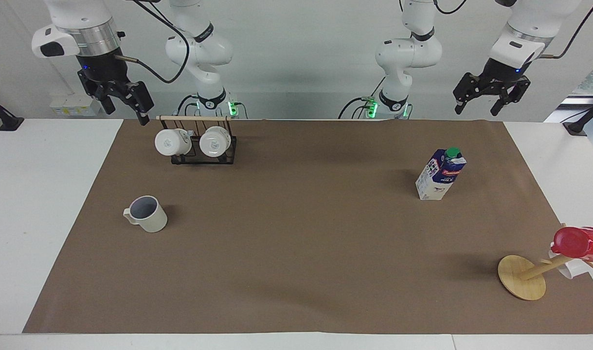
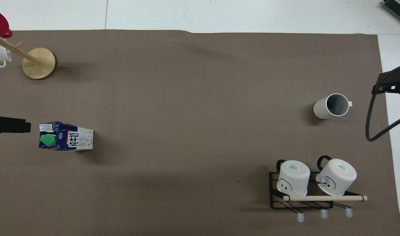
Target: Place cup and milk on table
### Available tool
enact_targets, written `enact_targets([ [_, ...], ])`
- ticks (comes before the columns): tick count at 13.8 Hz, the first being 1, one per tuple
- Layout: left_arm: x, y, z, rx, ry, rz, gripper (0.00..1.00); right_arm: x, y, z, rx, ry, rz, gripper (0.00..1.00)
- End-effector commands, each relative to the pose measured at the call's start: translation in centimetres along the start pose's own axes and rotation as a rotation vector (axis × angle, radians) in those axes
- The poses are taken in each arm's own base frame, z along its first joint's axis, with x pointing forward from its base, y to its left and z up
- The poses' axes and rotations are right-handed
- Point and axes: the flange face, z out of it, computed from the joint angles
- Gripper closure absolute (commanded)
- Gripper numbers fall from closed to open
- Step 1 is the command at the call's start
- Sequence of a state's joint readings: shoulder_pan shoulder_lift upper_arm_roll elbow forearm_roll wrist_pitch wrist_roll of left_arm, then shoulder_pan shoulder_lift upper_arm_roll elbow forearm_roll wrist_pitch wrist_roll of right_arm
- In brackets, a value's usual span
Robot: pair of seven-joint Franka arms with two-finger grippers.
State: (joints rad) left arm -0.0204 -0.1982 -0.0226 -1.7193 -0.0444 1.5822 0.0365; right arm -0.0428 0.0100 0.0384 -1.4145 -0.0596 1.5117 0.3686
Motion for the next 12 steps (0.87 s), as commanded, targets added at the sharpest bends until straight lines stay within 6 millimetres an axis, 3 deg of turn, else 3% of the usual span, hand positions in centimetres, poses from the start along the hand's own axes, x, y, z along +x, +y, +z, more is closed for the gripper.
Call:
enact_targets([
  [1,-0.1,-0.2,-0.7,0.000,-0.004,-0.011,0.00,-0.5,0.3,-0.1,0.017,-0.003,0.000,0.00],
  [12,-0.1,-0.2,-0.7,-0.002,-0.004,-0.011,0.00,0.5,1.3,0.2,0.024,0.024,-0.011,0.00],
])
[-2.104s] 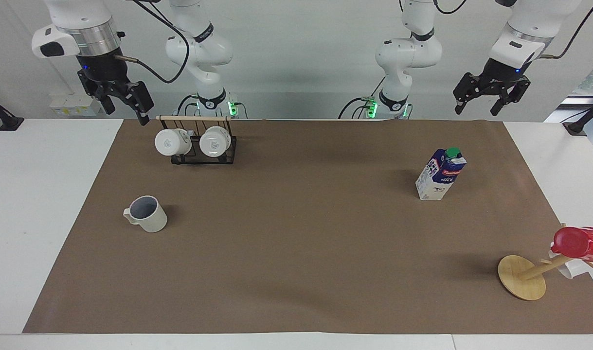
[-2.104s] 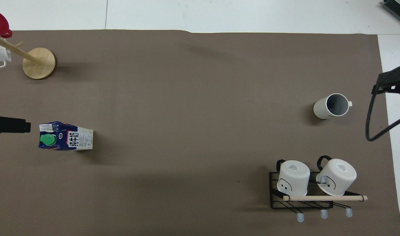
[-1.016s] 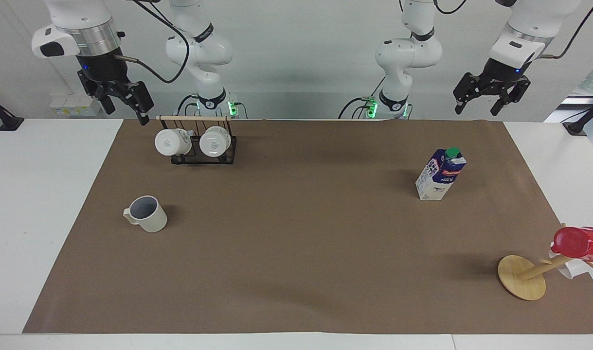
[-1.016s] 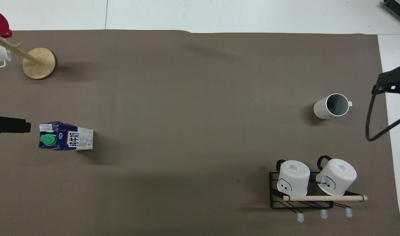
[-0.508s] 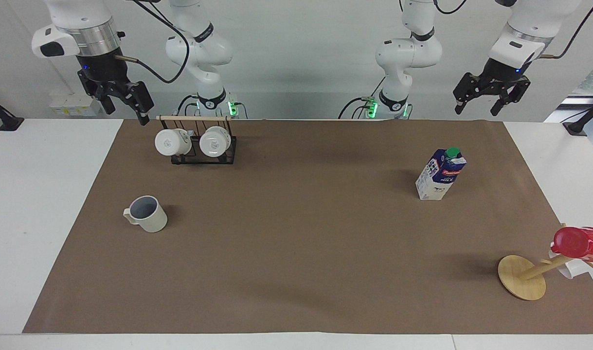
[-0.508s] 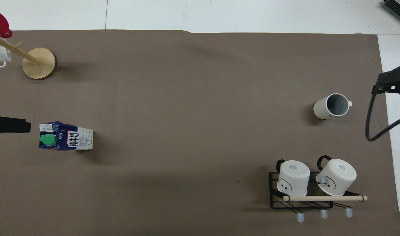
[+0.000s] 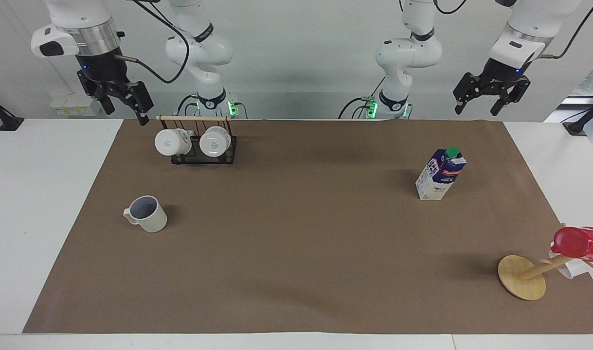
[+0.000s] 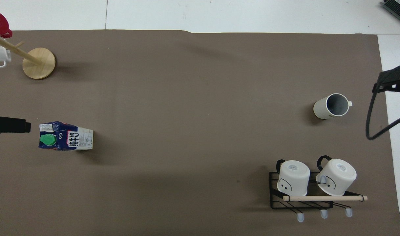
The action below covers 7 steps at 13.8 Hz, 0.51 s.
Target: Place cup and milk on table
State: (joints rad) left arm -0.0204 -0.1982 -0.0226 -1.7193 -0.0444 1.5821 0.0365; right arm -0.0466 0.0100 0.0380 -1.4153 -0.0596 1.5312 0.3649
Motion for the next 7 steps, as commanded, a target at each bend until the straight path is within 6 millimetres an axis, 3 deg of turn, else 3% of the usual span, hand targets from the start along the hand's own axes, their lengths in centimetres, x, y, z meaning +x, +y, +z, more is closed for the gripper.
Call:
enact_targets([
  [1,-0.1,-0.2,-0.7,0.000,-0.004,-0.011,0.00,0.4,1.3,0.9,0.015,0.000,-0.023,0.00],
  [5,-0.1,-0.2,-0.7,0.000,-0.004,-0.011,0.00,1.2,1.7,4.7,0.013,0.002,-0.036,0.00],
  [7,-0.1,-0.2,-0.7,0.000,-0.004,-0.011,0.00,1.6,1.5,7.7,0.012,0.000,-0.036,0.00],
])
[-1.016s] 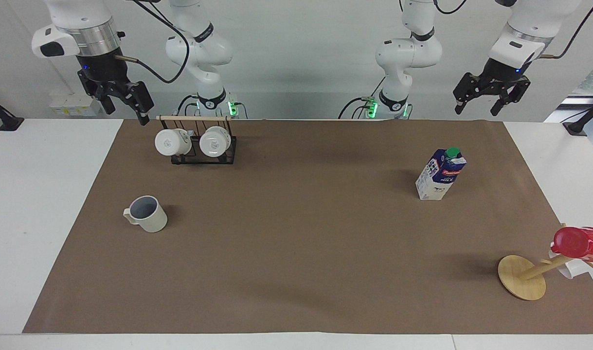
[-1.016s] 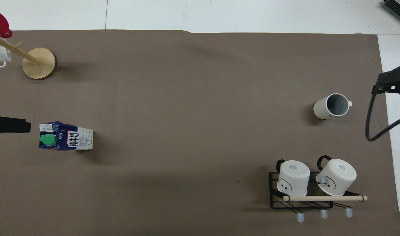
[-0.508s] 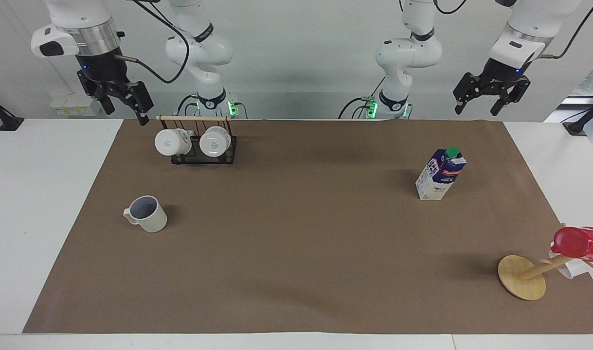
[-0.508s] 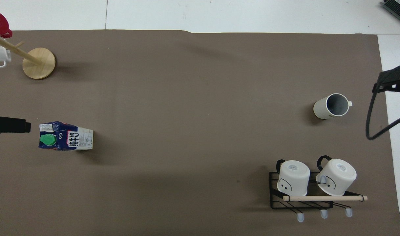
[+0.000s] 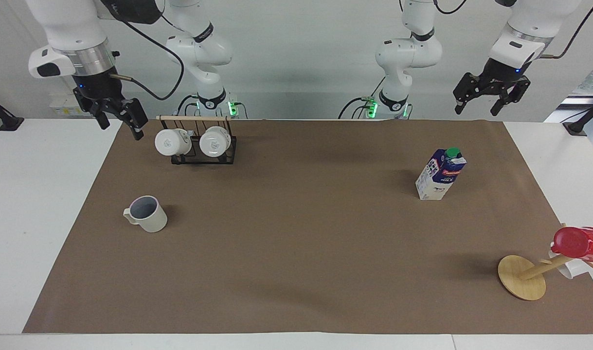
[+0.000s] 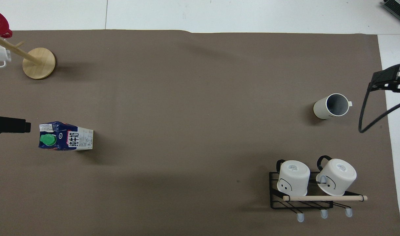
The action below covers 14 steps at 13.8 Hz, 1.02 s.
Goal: Place cup and milk on table
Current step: 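Reach the right gripper to the white mug while the left gripper approaches the carton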
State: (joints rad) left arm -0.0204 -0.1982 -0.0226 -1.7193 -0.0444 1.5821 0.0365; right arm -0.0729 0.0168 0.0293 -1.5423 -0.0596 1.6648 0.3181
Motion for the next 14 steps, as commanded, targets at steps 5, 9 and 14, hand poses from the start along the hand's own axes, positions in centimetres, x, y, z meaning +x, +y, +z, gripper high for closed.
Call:
enact_targets([
  [5,-0.1,-0.2,-0.7,0.000,-0.004,-0.011,0.00,0.6,1.6,12.1,0.016,0.008,-0.016,0.00],
  [9,-0.1,-0.2,-0.7,0.000,-0.004,-0.011,0.00,0.9,2.2,18.8,0.017,0.023,-0.009,0.00],
  [14,-0.1,-0.2,-0.7,-0.002,-0.004,-0.011,0.00,2.5,5.5,24.0,0.008,0.032,-0.077,0.00],
])
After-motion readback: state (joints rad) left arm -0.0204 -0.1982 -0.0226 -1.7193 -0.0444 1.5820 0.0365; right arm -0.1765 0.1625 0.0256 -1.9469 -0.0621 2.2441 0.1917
